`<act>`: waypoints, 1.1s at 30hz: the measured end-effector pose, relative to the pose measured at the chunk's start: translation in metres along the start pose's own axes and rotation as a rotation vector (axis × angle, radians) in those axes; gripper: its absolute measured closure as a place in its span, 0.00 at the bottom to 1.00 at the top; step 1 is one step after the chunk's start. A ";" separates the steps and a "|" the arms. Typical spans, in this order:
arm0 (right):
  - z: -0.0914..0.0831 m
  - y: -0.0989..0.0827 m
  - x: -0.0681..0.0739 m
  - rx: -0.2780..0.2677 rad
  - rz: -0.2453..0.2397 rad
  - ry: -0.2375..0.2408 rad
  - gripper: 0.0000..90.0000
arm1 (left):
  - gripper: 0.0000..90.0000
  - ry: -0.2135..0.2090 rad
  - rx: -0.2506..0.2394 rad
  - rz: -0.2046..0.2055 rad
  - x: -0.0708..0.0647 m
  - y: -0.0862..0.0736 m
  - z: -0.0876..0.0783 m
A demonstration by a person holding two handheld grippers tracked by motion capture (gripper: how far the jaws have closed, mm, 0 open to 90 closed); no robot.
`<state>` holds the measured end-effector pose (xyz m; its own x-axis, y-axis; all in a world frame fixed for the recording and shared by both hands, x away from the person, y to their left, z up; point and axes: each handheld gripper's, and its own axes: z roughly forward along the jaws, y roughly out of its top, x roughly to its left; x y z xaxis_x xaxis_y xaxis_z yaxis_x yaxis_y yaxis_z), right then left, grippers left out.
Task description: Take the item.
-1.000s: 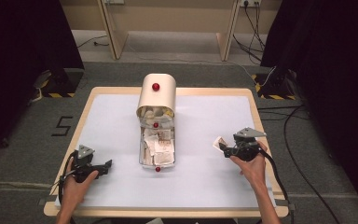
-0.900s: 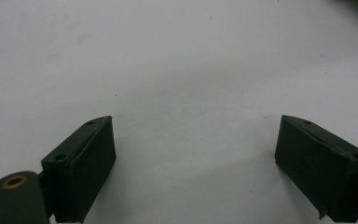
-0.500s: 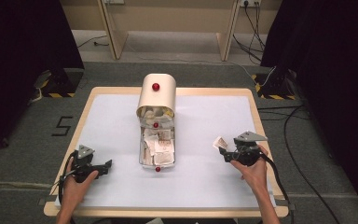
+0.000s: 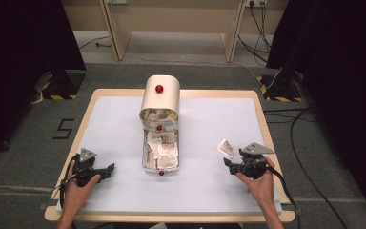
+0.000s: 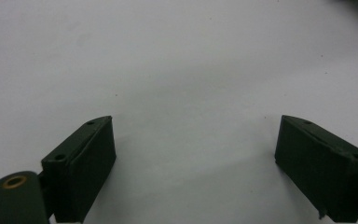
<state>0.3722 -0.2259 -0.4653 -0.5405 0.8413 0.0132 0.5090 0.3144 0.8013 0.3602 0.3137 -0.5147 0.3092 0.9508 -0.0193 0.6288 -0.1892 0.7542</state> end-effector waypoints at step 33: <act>-0.017 -0.018 0.020 0.028 -0.077 0.014 0.28 | 0.13 0.000 0.000 0.000 0.000 0.000 0.000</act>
<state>0.3402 -0.2223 -0.4692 -0.5878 0.8081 -0.0390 0.4840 0.3899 0.7834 0.3602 0.3137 -0.5147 0.3092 0.9508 -0.0189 0.6286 -0.1894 0.7543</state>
